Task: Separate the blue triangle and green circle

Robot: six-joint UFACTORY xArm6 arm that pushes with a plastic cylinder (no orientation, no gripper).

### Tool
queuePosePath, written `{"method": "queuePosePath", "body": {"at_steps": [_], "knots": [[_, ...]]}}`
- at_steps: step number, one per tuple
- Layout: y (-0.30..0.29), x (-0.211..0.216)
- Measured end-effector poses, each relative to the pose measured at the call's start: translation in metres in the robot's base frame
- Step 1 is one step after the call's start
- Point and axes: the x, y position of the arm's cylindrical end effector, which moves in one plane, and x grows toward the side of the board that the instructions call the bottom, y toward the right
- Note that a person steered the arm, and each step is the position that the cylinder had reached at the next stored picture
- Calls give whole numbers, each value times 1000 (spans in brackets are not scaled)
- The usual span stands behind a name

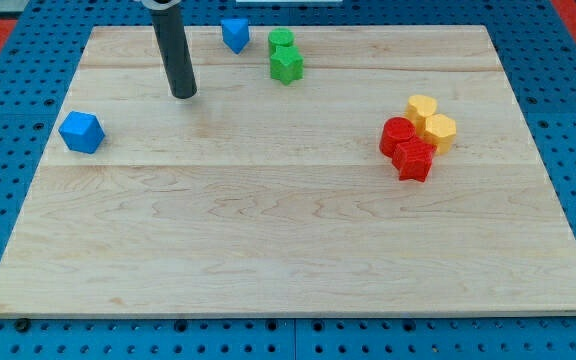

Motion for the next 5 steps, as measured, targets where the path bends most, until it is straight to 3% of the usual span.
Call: {"method": "queuePosePath", "body": {"at_steps": [1,2,3,4,5], "knots": [[66,1],[153,-19],[204,-44],[142,-96],[134,-135]]}}
